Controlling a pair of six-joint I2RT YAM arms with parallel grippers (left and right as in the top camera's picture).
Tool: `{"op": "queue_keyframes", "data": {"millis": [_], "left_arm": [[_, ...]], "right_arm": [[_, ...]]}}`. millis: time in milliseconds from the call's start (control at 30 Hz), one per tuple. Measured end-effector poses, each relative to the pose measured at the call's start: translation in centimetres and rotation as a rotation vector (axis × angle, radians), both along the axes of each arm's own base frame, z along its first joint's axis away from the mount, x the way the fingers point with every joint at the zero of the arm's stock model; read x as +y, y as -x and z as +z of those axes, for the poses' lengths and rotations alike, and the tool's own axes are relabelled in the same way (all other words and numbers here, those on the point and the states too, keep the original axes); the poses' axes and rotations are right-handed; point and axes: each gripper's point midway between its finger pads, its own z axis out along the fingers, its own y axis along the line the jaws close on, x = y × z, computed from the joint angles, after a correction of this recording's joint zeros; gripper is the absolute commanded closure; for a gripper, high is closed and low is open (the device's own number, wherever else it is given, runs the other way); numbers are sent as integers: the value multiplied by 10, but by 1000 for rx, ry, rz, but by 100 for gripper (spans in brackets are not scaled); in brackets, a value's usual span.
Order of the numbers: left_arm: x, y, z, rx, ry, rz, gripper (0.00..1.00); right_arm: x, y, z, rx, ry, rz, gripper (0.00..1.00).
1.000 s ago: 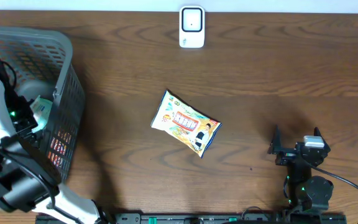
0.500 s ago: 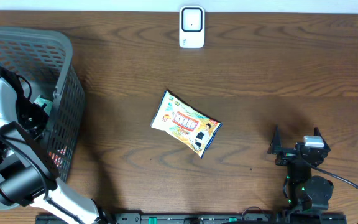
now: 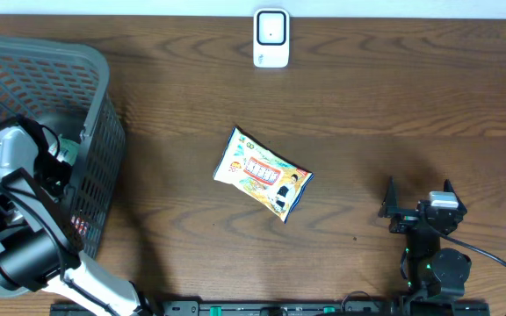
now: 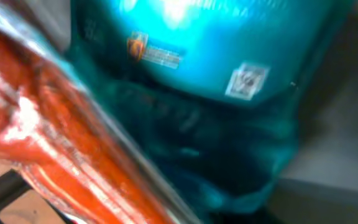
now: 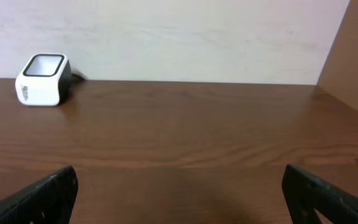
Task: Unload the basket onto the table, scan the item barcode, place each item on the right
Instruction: 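Reach the left gripper into the basket and grasp the orange bar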
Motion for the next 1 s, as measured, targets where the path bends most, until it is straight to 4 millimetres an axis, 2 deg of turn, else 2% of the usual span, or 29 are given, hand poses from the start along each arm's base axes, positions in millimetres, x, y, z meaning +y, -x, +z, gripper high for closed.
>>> {"op": "queue_keyframes", "data": {"millis": [133, 300, 367, 467, 633, 867, 1000], "left_arm": [[-3, 2, -1, 2, 16, -18, 92], [-5, 3, 2, -2, 27, -38, 93], [-4, 1, 8, -24, 18, -54, 92], [3, -8, 30, -103, -33, -80, 93], [14, -22, 85, -277, -164, -104, 93], [17, -24, 168, -549, -366, -142, 93], [19, -29, 228, -769, -544, -228, 92]], "right_arm": [[0, 0, 0, 0, 0, 0, 1], [0, 0, 0, 0, 0, 0, 1], [0, 0, 0, 0, 0, 0, 1], [0, 0, 0, 0, 0, 0, 1], [0, 0, 0, 0, 0, 0, 1], [0, 0, 0, 0, 0, 0, 1], [0, 0, 0, 0, 0, 0, 1]]}}
